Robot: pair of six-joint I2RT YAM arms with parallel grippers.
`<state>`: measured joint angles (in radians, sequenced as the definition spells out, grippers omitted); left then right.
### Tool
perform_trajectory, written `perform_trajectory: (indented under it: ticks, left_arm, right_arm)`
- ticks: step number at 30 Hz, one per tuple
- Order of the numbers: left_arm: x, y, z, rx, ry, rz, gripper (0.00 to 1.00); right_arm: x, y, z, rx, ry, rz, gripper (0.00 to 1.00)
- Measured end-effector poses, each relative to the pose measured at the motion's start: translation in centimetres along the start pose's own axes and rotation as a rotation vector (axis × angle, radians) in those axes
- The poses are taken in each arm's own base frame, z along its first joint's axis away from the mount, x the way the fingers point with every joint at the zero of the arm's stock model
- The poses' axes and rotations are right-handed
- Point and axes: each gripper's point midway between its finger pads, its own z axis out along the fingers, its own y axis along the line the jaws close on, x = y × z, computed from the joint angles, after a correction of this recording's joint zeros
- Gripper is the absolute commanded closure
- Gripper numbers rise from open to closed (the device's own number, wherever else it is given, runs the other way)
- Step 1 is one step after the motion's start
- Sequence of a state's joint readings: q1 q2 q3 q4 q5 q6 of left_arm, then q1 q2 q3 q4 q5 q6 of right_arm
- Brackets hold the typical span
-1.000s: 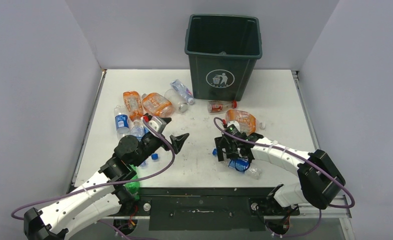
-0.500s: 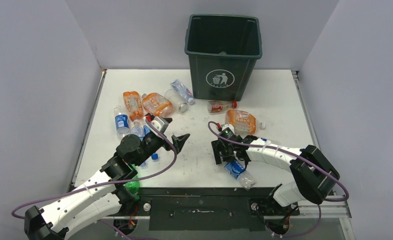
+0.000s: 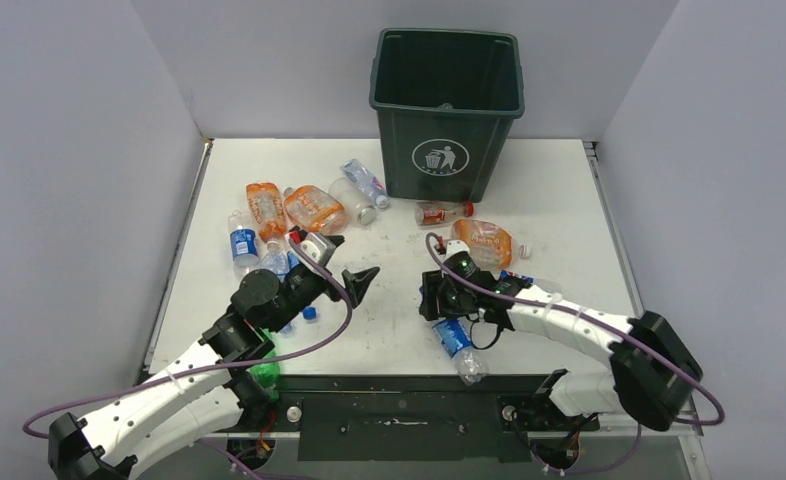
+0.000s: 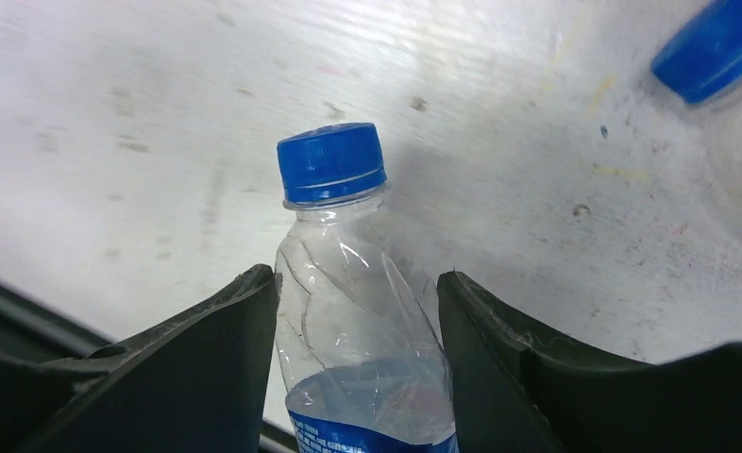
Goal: Put the plastic bottles in the bin
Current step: Pick up the plastic bottle at the center of the board.
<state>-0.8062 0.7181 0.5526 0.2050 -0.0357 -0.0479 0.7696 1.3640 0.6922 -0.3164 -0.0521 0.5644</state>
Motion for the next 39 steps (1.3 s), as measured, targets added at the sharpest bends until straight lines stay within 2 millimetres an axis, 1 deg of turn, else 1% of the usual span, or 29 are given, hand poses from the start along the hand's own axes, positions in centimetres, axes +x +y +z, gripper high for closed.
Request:
perform_trajectory:
  ticks: [1,3,5,7,9,11,13,15,18,21,27,30,34,39]
  left_arm:
    - [-0.1,0.0,0.0,0.000,-0.002,-0.004,0.04]
    - [-0.3,-0.1,-0.1,0.002,-0.011,-0.021,0.04]
    - [-0.7,-0.4,-0.2,0.010,-0.025,-0.045,0.04]
    - [-1.1,-0.8,-0.3,0.027,-0.038,-0.082,0.04]
    - [-1.5,-1.6,-0.2,0.062,-0.045,-0.137,0.04]
    - [-2.0,-2.9,0.0,0.122,-0.046,-0.212,0.04]
    - [-2.7,-4.5,0.5,0.201,-0.050,-0.300,0.04]
    - [-3.0,-6.1,0.9,0.280,-0.045,-0.383,0.04]
    - [-3.3,-7.9,1.1,0.379,-0.045,-0.495,0.04]
    - [-3.5,-8.9,0.8,0.440,-0.062,-0.564,0.04]
    - [-4.7,-11.1,0.0,0.587,-0.085,-0.608,0.04]
    - [-4.4,-12.2,0.1,0.623,-0.058,-0.606,0.04]
    - [-3.8,-13.1,0.1,0.638,-0.031,-0.583,0.04]
    - [-3.4,-13.4,0.2,0.637,-0.020,-0.556,0.04]
  right_arm:
    - [-0.7,0.7,-0.8,-0.031,-0.039,0.003,0.95]
    - [-3.1,2.5,-3.1,-0.113,-0.153,0.008,0.95]
    - [-6.0,4.5,-5.9,-0.210,-0.294,0.017,0.95]
    - [-8.9,6.3,-9.3,-0.312,-0.443,0.026,0.95]
    - [-11.3,7.8,-12.4,-0.407,-0.580,0.037,0.95]
    - [-13.1,8.9,-15.2,-0.491,-0.701,0.055,0.95]
    - [-14.3,9.7,-17.3,-0.561,-0.787,0.078,0.95]
    - [-15.3,10.5,-18.9,-0.628,-0.849,0.098,0.95]
    - [-16.0,11.5,-20.6,-0.721,-0.909,0.134,0.95]
    - [-16.5,12.1,-22.3,-0.802,-0.957,0.165,0.95]
    - [-17.4,13.0,-25.8,-0.952,-1.047,0.214,0.95]
    - [-17.5,13.5,-26.5,-1.014,-1.062,0.234,0.95]
    - [-17.3,14.5,-26.5,-1.088,-1.035,0.242,0.95]
    - [-16.9,15.5,-27.3,-1.173,-1.012,0.232,0.95]
